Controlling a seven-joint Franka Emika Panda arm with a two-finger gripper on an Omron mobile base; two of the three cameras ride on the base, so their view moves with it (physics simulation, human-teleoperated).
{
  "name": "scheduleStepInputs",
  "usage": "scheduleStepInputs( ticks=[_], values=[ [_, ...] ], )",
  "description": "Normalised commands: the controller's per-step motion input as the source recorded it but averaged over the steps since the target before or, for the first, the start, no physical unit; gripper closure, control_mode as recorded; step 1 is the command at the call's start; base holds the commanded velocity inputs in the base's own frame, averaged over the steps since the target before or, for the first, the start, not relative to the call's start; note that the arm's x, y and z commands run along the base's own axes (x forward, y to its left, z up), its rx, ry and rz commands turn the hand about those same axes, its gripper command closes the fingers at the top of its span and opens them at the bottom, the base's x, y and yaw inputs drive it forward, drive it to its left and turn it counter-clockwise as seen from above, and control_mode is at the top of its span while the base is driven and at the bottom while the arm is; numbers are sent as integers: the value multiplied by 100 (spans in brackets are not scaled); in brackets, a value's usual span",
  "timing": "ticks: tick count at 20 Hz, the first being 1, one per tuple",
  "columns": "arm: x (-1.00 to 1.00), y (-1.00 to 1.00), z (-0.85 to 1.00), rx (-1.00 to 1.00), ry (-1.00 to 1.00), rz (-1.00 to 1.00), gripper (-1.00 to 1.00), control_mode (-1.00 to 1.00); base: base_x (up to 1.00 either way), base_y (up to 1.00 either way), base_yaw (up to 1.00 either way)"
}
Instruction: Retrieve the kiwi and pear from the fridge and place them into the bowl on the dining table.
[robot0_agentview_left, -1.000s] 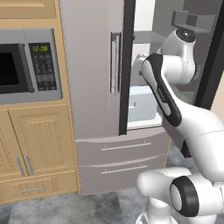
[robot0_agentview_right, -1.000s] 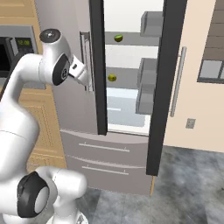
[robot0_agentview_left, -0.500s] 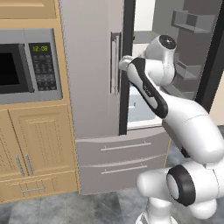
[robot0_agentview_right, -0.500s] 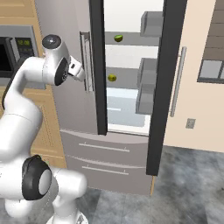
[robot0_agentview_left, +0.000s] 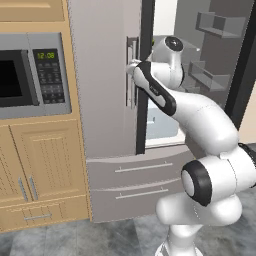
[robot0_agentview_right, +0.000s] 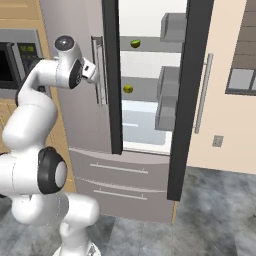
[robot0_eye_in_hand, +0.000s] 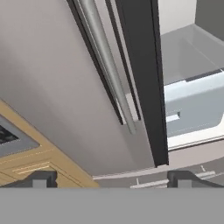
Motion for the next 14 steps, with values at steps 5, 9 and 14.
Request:
scheduleStepInputs(
  ticks=[5,9,14],
  values=[
    [26,0,0,-6,-22,0,-100,-100,0,0,0],
    [39,0,0,-3,-21,0,-100,-100,0,0,0],
    [54,0,0,0,-12,0,-100,-100,0,0,0]
  ],
)
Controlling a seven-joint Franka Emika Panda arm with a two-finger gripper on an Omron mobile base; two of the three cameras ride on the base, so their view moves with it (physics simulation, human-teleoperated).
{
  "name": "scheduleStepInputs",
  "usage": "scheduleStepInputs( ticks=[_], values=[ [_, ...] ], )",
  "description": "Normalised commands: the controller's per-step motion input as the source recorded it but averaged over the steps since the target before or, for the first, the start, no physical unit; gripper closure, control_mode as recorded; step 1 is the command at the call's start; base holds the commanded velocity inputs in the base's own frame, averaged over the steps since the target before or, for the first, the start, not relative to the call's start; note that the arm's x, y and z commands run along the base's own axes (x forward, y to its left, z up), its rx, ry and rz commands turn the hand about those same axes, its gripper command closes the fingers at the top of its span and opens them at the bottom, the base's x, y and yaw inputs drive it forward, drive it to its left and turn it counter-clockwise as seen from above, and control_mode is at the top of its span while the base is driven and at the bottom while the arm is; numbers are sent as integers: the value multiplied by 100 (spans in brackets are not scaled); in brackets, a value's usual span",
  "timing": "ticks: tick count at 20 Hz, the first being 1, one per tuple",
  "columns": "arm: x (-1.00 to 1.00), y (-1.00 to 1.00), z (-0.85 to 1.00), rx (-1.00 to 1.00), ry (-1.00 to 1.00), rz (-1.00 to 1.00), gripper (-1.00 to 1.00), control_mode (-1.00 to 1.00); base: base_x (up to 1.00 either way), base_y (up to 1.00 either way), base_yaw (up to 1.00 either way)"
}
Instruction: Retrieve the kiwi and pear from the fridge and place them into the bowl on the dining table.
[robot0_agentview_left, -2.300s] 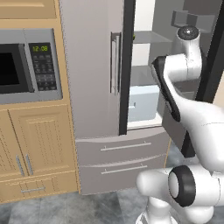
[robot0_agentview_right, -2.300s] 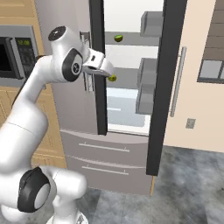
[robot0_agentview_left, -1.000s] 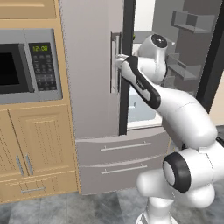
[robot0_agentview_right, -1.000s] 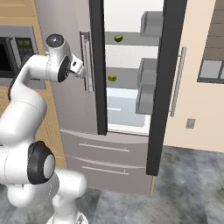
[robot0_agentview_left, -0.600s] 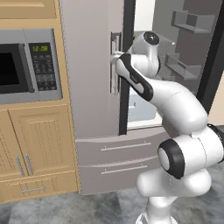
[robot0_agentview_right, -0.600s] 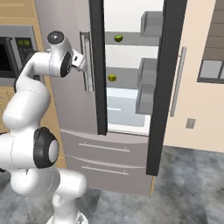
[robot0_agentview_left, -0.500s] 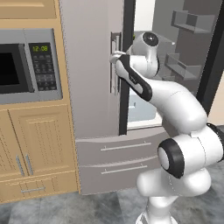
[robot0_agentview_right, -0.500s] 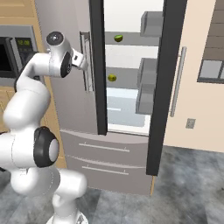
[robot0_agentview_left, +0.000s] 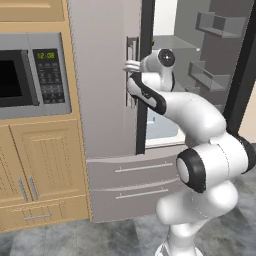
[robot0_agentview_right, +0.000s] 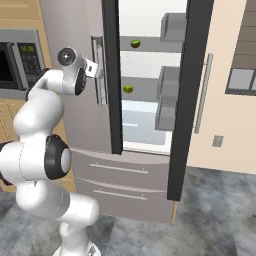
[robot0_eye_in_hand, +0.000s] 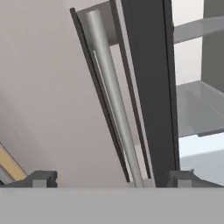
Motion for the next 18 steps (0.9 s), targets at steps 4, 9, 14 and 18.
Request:
scheduleStepInputs(
  ticks=[4,9,14,18],
  values=[
    [68,-7,0,0,0,0,-100,-100,0,0,0],
    [80,-8,0,0,0,0,-100,-100,0,0,0],
    [87,-1,-7,0,0,0,-100,-100,0,0,0],
    [91,0,-27,0,0,-1,-100,-100,0,0,0]
  ],
)
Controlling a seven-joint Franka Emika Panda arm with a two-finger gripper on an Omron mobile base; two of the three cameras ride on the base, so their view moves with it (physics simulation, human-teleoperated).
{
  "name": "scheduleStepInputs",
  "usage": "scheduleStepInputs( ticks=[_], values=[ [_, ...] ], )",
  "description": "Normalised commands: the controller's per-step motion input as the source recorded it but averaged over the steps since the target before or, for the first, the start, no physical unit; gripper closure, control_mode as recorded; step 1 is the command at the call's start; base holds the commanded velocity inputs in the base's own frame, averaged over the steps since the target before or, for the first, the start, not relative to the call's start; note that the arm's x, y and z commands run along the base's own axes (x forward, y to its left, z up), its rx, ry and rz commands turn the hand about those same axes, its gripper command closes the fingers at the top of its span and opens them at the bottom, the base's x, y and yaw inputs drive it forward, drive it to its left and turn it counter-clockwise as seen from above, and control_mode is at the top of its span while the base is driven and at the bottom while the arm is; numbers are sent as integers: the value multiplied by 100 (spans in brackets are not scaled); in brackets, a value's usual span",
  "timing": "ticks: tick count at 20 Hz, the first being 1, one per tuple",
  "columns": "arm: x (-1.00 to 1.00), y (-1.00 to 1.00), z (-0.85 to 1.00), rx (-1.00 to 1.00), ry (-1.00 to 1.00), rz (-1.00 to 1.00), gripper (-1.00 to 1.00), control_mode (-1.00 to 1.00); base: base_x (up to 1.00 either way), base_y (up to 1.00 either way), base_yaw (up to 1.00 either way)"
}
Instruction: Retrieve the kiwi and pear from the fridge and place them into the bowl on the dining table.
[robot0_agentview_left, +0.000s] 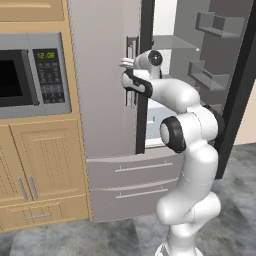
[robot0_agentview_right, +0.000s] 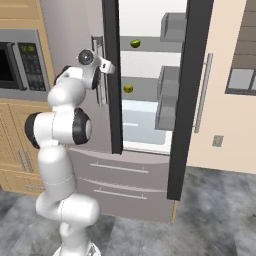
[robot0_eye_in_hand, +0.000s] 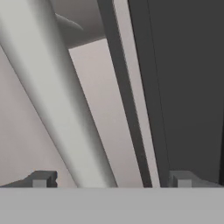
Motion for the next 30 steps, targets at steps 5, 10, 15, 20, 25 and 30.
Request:
scheduleStepInputs(
  ticks=[5,10,15,20,25,30],
  values=[
    [93,2,-40,0,-1,-3,-100,-100,0,0,0],
    [89,16,-22,-1,-1,-7,100,-100,0,0,0],
    [24,27,22,0,25,-5,100,-100,0,0,0],
    [-75,43,72,0,32,0,100,-100,0,0,0],
    [-97,72,50,0,33,0,100,-100,0,0,0],
    [-88,99,1,0,25,0,100,-100,0,0,0]
  ],
)
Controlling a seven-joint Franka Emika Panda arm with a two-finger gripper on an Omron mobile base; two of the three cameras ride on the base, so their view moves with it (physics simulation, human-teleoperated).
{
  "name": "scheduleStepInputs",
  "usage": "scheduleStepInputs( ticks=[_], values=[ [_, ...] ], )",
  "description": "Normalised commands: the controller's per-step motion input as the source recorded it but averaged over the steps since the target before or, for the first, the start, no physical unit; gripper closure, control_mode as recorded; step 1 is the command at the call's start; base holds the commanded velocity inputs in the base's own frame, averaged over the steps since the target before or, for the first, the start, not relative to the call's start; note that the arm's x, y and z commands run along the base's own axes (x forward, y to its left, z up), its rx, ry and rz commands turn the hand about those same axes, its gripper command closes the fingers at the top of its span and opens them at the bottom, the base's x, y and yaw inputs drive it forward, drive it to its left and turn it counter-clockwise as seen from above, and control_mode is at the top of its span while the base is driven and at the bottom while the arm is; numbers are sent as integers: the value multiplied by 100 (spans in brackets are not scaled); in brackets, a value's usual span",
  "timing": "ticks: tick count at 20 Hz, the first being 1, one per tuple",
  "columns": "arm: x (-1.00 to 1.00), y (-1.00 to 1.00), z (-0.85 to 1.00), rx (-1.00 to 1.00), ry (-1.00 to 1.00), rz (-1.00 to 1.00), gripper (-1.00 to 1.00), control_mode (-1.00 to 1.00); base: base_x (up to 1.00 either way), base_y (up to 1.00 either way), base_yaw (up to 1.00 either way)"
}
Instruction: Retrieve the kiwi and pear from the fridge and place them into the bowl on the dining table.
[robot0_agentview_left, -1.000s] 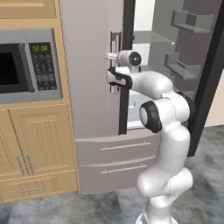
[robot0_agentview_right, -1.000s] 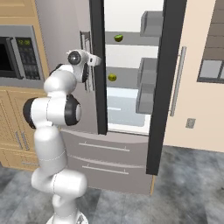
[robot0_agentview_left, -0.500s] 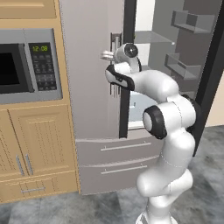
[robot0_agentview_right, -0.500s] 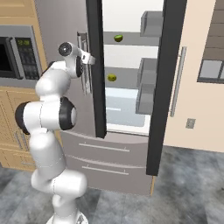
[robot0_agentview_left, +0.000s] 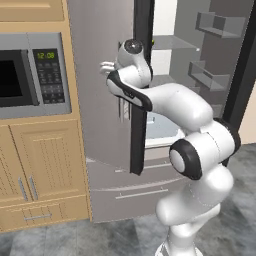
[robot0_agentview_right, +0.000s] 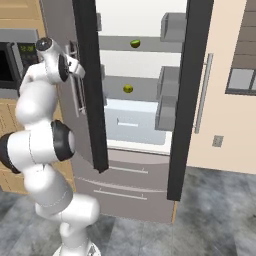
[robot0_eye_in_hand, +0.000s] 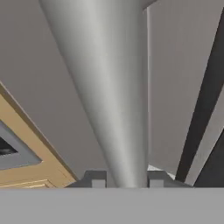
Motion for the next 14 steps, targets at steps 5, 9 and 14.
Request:
scheduleStepInputs(
  ticks=[5,9,14],
  values=[
    [-98,92,-5,7,6,-3,100,-100,0,0,0],
    [-61,82,-1,0,-10,-5,100,-100,0,0,0],
    [-55,45,25,0,-10,-1,-100,-100,0,0,0]
  ],
)
